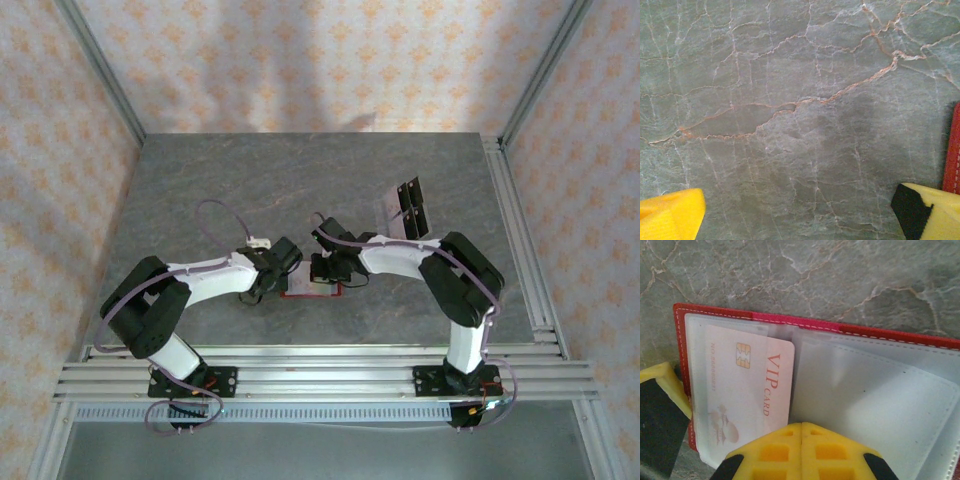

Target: Put the credit cards into the card holder

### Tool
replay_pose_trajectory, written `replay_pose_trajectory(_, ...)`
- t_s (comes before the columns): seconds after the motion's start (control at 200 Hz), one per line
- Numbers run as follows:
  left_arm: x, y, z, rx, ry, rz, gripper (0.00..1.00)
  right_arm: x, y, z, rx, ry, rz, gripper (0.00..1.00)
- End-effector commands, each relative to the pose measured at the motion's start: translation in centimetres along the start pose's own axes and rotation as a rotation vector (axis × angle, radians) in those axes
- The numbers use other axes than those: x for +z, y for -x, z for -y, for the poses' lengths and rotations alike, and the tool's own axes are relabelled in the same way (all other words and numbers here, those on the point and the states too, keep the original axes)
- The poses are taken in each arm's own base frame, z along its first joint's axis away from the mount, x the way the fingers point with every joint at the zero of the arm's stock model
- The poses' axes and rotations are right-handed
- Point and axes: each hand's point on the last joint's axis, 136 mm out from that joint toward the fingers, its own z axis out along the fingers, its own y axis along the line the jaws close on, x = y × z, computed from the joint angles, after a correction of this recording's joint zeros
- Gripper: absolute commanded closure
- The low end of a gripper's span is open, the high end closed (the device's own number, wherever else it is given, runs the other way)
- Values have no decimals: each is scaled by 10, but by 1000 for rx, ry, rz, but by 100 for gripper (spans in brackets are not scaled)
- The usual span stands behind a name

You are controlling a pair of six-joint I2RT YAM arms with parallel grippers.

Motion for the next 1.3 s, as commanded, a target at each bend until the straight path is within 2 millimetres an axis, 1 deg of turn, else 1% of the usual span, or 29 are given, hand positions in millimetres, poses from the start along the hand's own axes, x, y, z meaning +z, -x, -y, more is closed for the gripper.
replay_pose_trajectory(0.0, 7, -6, 5, -3, -15, -13, 0, 7, -1, -11, -7, 20, -21, 100)
replay_pose_trajectory(0.09, 7, -6, 6, -2, -15, -13, 0, 10, -1, -16, -17, 25, -26, 100)
replay_pose_trajectory(0.225, 7, -7, 5, -3, -13, -17, 0, 8, 0, -11, -26, 0, -17, 100)
replay_pose_trajectory(0.35, 7, -7, 4, -4, -11, -14, 0, 1, -3, 3, -42, -61, 2, 100)
replay_pose_trajectory(0.576, 8, -8, 3, -1, -6, -17, 0, -11, -9, 38, -23, -132, 9, 100)
replay_pose_trajectory(0.701, 9, -9, 3, 0, -1, -21, 0, -14, -11, 51, -9, -151, 3, 100)
replay_pose_trajectory(0.796, 9, -10, 2, 1, 0, -21, 0, -17, -10, 56, -2, -157, 6, 100)
replay_pose_trajectory(0.891, 9, -9, 3, -1, -2, -20, 0, -22, -6, 52, -5, -135, 15, 100)
replay_pose_trajectory(1.041, 8, -7, 4, 0, -3, -18, 0, -34, 4, 33, -28, -85, 36, 100)
replay_pose_trajectory(1.131, 6, -5, 4, 2, -5, -12, 0, -41, 10, 26, -35, -70, 50, 100)
replay_pose_trajectory(1.296, 5, -1, 6, 3, -8, -7, 0, -42, 15, 17, -41, -51, 59, 100)
